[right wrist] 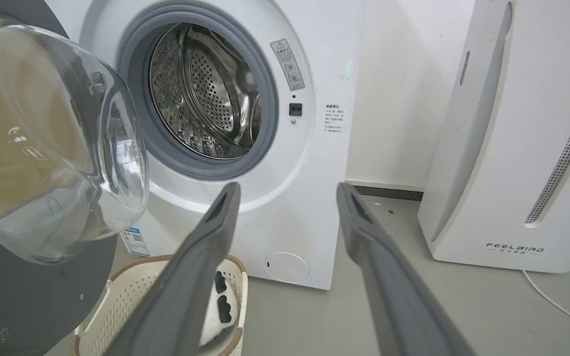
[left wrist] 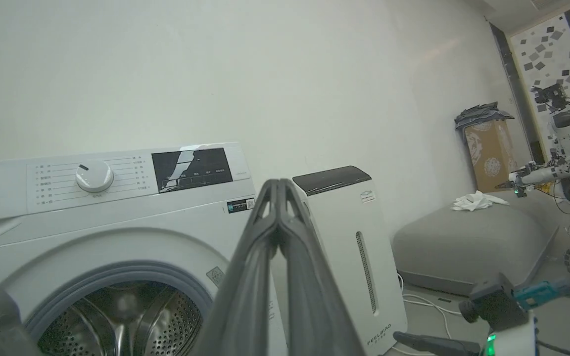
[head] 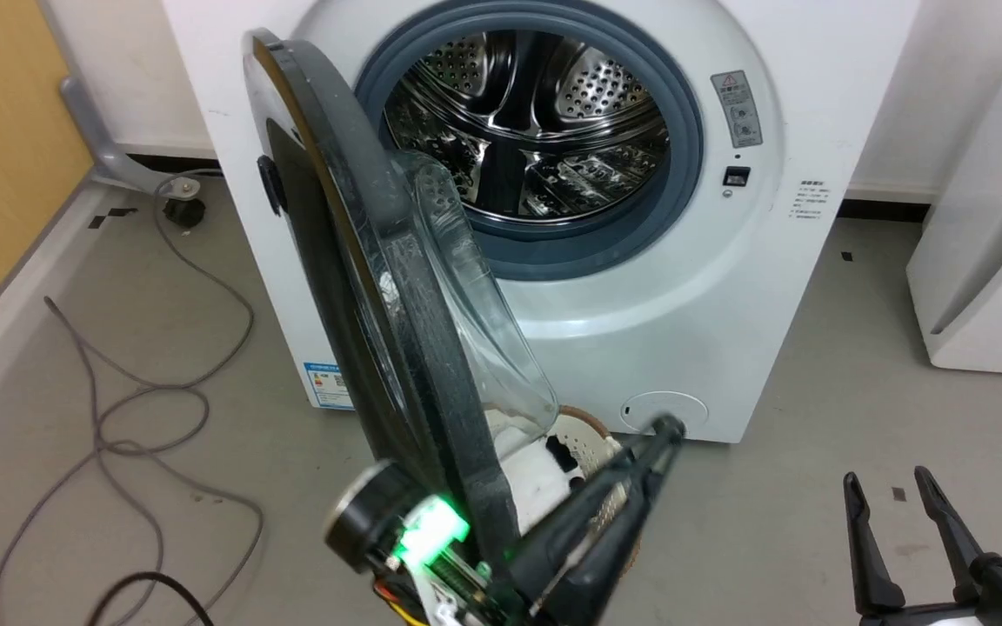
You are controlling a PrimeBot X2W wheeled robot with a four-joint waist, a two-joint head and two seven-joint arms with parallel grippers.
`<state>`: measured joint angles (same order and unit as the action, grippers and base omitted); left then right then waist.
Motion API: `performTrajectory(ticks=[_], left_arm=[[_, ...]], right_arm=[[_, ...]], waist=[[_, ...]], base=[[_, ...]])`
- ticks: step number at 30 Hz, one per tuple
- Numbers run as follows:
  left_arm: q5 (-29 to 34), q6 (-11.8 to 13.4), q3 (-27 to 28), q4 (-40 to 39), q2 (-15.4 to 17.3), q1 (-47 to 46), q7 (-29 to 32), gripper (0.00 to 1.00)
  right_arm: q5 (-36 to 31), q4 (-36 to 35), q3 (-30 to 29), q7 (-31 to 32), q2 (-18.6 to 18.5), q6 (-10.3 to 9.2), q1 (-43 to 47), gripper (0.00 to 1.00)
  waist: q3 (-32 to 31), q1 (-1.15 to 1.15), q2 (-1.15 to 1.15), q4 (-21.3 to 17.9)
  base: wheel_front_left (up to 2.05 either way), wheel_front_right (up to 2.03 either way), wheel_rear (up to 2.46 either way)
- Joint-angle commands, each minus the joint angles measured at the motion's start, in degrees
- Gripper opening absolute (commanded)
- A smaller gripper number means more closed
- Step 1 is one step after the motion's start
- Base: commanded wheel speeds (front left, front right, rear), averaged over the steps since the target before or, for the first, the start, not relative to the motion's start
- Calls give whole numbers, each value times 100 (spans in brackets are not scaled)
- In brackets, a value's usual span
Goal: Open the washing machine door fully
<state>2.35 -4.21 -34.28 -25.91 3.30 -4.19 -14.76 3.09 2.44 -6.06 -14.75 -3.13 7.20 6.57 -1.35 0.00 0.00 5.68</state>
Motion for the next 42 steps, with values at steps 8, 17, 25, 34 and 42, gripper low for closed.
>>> performTrajectory(ticks=[8, 17, 25, 34, 42], left_arm=[[-95, -13, -283, 650, 146, 341, -24, 0], [-199, 165, -255, 1541, 194, 513, -24, 0], [-326, 355, 16, 2268, 257, 526, -24, 0], [-406, 492, 288, 2607, 339, 501, -24, 0], [-389, 470, 256, 2487, 372, 524, -24, 0]], right_arm=[[0, -4, 14, -25, 25, 29, 12, 100], [-13, 16, 8, -25, 25, 29, -22, 100], [-24, 53, -26, -25, 25, 29, -55, 100], [-23, 81, -35, -25, 25, 29, -69, 100], [20, 100, -51, -25, 25, 29, -9, 100]], waist=[[46, 0, 0, 95], [106, 0, 0, 115], [163, 0, 0, 162], [200, 0, 0, 279], [231, 0, 0, 710]], base=[[0, 0, 0], [0, 0, 0], [0, 0, 0], [0, 0, 0], [0, 0, 0]])
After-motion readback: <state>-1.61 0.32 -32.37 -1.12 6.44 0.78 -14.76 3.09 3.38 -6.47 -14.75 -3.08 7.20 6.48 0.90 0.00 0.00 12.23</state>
